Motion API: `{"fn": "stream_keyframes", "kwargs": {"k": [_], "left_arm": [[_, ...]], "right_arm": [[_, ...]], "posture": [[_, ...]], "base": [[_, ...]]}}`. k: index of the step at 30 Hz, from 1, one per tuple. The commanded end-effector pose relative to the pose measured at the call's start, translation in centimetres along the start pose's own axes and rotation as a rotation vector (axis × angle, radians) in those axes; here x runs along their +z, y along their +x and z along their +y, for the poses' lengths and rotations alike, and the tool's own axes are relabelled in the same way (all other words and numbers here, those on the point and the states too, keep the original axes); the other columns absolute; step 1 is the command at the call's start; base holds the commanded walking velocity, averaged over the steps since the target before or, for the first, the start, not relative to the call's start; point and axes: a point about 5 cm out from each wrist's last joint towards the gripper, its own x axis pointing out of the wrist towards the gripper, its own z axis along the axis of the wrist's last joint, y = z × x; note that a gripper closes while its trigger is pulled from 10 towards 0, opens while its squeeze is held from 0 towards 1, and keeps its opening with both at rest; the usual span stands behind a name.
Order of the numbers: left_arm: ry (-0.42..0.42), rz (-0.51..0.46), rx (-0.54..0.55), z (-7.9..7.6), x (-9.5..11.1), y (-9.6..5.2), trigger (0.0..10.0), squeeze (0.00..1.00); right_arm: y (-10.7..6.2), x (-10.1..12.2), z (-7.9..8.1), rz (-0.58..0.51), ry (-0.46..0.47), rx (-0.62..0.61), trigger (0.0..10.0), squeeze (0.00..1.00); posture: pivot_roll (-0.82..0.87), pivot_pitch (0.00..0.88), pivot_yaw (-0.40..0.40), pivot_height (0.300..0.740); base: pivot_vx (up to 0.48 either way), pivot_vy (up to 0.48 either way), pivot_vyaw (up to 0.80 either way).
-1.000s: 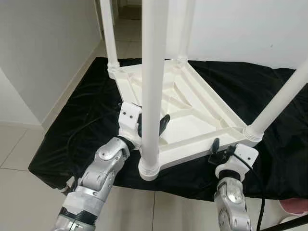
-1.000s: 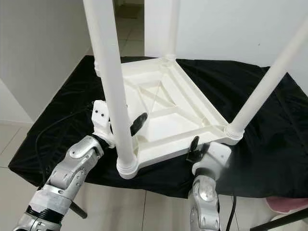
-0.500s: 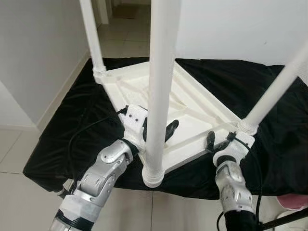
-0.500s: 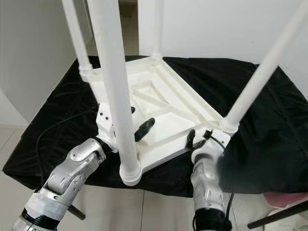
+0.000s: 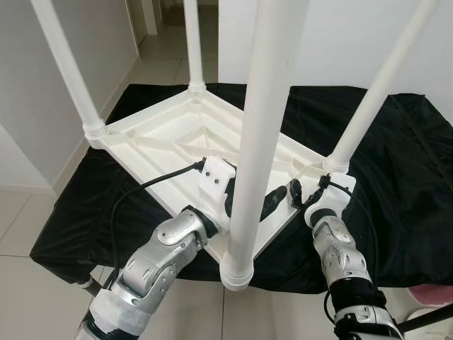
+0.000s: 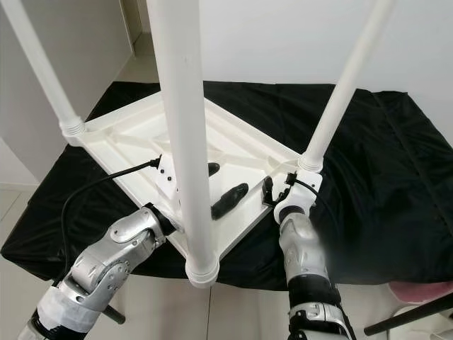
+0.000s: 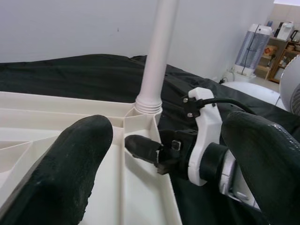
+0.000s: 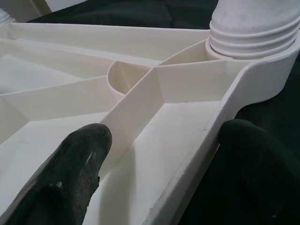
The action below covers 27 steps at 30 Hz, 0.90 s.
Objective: Building children table
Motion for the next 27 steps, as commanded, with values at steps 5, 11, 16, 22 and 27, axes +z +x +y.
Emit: {"fn": "stream_keyframes", "kwargs": {"k": [5,11,16,22,27], "left_arm": [[0.033,-0.008,-0.231,-1.8,0.3,0.8,10.0,0.00],[0.125,0.039,-0.126,0.1,-0.2,-0.7,10.0,0.00],[0.140,0.066,-0.108,0.7,-0.4,-1.7,10.0,0.00],[0.173,0.122,-0.118,1.3,-1.0,-3.4,10.0,0.00],[0.169,0.175,-0.106,2.1,-1.7,-4.6,10.0,0.00]], "right_arm": [[0.6,0.6,-0.8,-0.032,-0.030,-0.064,10.0,0.00],[-1.6,1.7,-2.5,-0.138,-0.078,-0.132,10.0,0.00],[-2.4,1.9,-2.7,-0.159,-0.095,-0.116,10.0,0.00],[-3.6,1.5,-3.2,-0.167,-0.135,-0.096,10.0,0.00],[-4.1,1.3,-3.6,-0.176,-0.143,-0.102,10.0,0.00]], "posture": [[-0.04,0.034,0.030,0.740],[-0.04,0.034,0.033,0.740],[-0.03,0.037,0.033,0.740],[-0.04,0.038,0.038,0.740],[-0.04,0.036,0.049,0.740]], "base": [[0.000,0.000,0.00],[0.000,0.000,0.00],[0.000,0.000,0.00],[0.000,0.000,0.00],[0.000,0.000,0.00]]}}
